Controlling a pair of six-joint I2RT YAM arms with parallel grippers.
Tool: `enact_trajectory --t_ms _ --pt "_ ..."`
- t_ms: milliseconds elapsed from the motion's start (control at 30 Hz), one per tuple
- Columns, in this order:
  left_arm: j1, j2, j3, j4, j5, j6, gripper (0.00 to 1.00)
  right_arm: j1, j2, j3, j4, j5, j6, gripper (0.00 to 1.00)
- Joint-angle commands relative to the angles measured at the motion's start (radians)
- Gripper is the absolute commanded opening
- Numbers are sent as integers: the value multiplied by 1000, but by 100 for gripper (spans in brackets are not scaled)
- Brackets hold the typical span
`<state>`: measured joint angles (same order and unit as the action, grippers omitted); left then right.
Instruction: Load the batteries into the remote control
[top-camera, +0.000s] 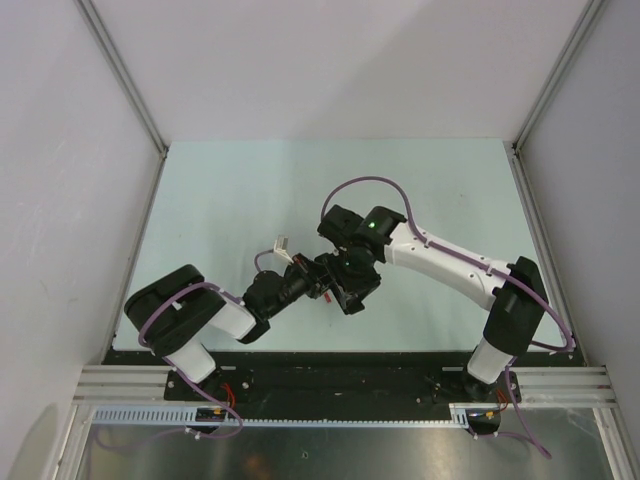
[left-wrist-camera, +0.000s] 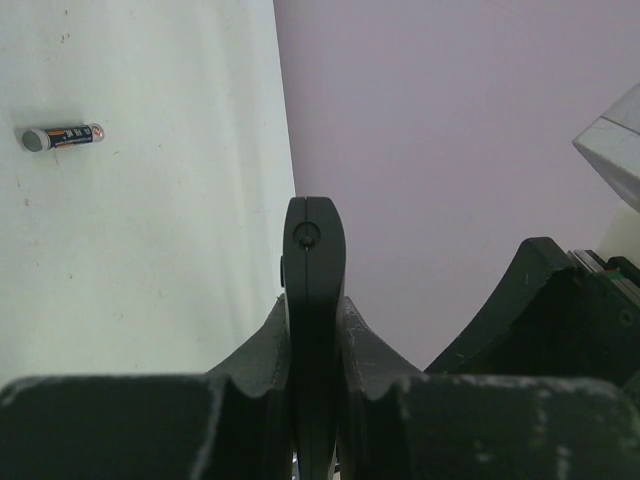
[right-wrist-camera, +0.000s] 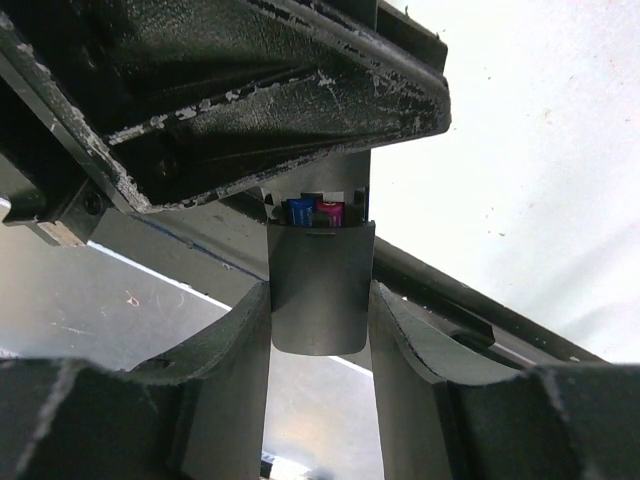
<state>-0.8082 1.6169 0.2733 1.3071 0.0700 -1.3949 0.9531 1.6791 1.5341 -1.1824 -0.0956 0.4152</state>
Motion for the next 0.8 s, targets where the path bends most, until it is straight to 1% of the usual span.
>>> enact_trajectory --t_ms 0,767 --pt "-9 -37 -6 365 -19 20 0 -7 2 43 18 -10 -15 0" --pt "-19 -49 1 366 -10 16 0 -19 21 37 43 -7 -9 0"
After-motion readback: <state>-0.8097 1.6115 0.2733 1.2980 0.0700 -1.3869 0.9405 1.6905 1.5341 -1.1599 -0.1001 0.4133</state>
